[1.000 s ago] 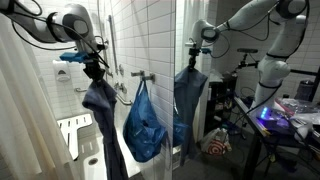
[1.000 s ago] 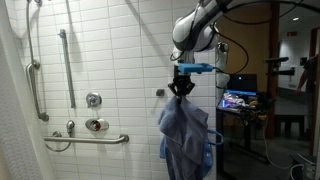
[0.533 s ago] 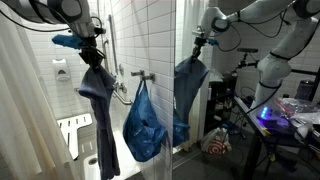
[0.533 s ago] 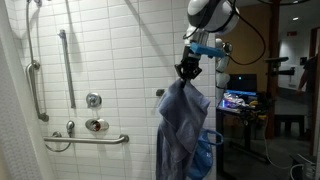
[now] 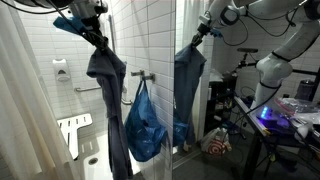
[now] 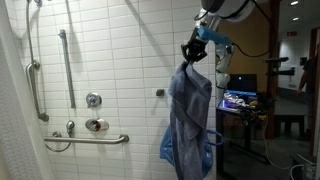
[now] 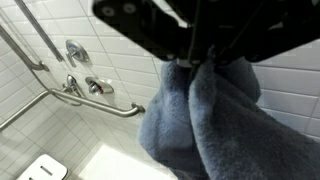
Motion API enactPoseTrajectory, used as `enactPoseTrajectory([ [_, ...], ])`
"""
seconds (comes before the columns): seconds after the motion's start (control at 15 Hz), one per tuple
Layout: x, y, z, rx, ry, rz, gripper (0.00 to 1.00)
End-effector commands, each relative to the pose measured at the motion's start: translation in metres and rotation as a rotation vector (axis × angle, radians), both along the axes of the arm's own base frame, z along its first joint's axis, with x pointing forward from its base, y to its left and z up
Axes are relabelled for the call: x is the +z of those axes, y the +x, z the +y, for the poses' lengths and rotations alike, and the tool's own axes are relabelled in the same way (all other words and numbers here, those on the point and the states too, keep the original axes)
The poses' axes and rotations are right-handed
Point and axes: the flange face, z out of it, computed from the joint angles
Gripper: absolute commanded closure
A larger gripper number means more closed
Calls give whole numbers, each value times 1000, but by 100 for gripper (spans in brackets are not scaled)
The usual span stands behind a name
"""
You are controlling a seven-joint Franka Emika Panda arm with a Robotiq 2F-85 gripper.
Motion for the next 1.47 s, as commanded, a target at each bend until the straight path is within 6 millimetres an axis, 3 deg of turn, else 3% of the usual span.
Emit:
enactPoseTrajectory([
  [0.0, 19, -13, -12, -85, 13, -106, 99],
  [0.27, 31, -15, -41, -235, 38, -208, 99],
  [0.53, 27, -2, -63, -354, -21, -323, 99],
  [0.8, 16, 8, -72, -465, -116, -425, 99],
  [1.4, 31, 6, -84, -704, -215, -630, 99],
])
